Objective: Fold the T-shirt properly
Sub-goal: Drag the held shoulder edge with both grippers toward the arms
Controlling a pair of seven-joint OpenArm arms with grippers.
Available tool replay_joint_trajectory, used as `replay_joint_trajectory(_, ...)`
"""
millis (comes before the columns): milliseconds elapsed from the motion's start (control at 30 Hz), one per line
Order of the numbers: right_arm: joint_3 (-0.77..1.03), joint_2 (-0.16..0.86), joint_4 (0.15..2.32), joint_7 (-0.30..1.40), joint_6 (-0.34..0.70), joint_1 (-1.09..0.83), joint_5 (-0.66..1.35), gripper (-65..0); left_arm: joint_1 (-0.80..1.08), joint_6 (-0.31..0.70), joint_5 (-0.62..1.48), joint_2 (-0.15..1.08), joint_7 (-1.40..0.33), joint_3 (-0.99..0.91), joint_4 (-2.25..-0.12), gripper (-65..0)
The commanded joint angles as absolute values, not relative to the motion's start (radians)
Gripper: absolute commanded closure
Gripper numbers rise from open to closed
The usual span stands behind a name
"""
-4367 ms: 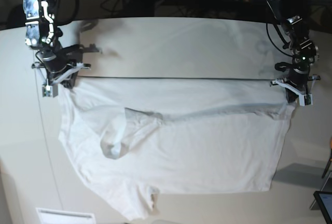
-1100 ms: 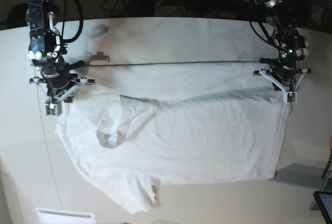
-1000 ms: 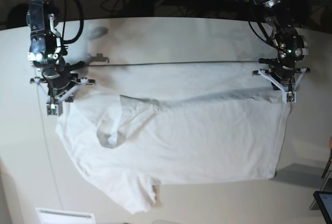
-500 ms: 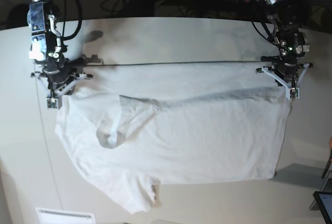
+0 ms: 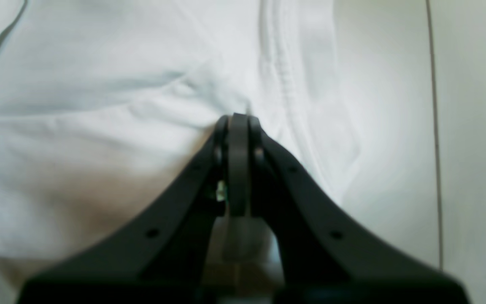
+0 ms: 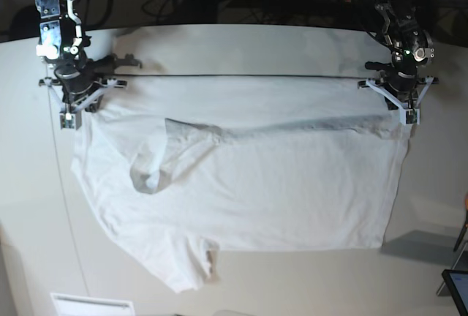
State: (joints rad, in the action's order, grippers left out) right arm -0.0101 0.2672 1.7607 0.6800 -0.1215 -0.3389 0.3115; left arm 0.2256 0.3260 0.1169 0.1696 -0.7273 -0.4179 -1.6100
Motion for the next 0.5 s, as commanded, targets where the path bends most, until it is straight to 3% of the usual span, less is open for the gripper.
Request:
replay_joint_trajectory(0, 0.01, 0.278, 1.779, 0.725, -0.139, -0.366, 0.297, -1.5, 0.251, 0.328, 0.093, 0.177, -0.785, -0.421, -1.612, 0.0)
replay_joint_trajectory(467, 0.05, 0.278, 1.831, 0.727, -0.139, -0.455, 0.297, -1.5, 0.39, 0.328, 0.104, 0.17, -0.785, -0.421, -1.732, 0.0)
